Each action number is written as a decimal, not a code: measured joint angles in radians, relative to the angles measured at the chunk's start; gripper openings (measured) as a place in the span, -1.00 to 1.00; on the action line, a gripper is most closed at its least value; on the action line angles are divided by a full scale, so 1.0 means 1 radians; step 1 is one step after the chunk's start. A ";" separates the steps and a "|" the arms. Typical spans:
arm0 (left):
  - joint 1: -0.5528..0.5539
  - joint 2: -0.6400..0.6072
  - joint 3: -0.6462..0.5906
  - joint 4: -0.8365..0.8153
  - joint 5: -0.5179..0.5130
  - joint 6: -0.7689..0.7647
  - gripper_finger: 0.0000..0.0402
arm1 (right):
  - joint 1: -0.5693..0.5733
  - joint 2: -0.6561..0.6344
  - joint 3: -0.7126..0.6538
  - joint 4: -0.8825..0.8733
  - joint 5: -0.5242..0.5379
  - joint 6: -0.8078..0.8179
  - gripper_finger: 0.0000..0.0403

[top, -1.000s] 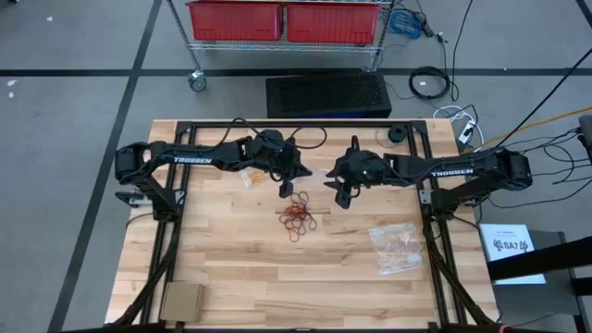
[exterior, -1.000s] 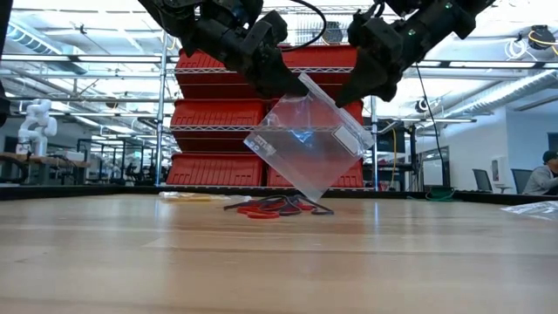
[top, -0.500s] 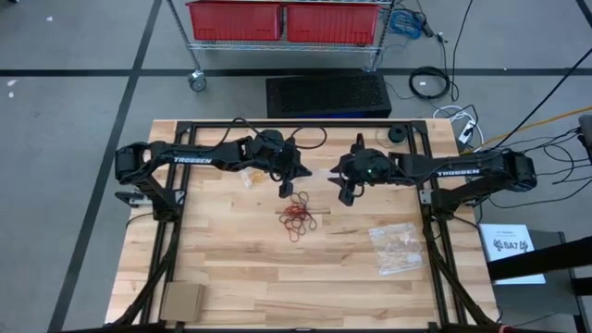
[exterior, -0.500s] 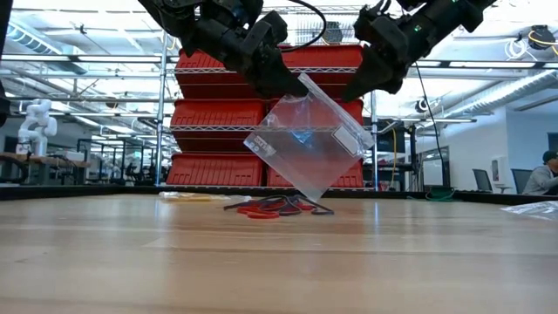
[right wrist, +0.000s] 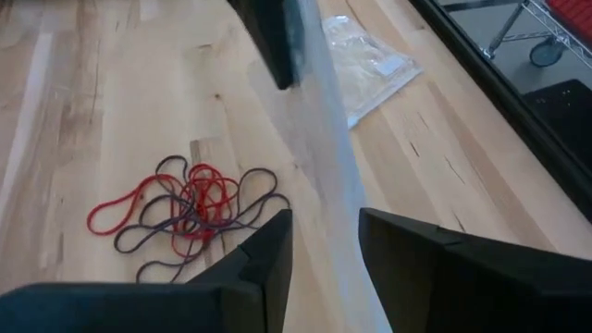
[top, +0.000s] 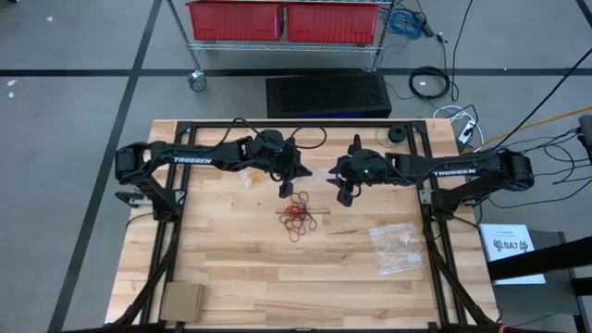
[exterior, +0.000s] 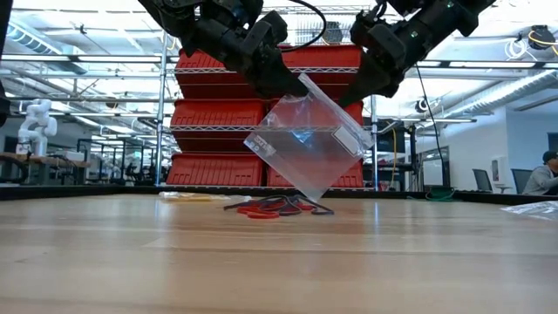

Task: Sort rubber bands
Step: Open the top right transparent zip bag

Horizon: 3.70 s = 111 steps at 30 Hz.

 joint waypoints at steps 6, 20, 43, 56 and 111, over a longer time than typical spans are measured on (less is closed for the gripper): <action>0.000 0.000 0.000 0.000 0.000 0.000 -1.00 | -0.010 0.006 0.000 0.008 -0.047 0.000 -0.41; 0.000 0.000 0.000 0.001 0.000 -0.001 -1.00 | -0.009 0.009 0.000 0.029 -0.081 0.040 -0.57; 0.000 0.000 0.000 0.000 -0.012 -0.002 -1.00 | -0.007 0.068 0.000 0.149 -0.159 0.075 -0.96; 0.000 0.000 0.000 -0.002 -0.038 -0.002 -1.00 | -0.006 0.004 0.051 0.026 -0.147 0.037 -0.99; -0.002 0.000 0.000 -0.004 -0.053 -0.002 -1.00 | 0.004 0.140 0.052 0.149 0.076 0.065 -0.55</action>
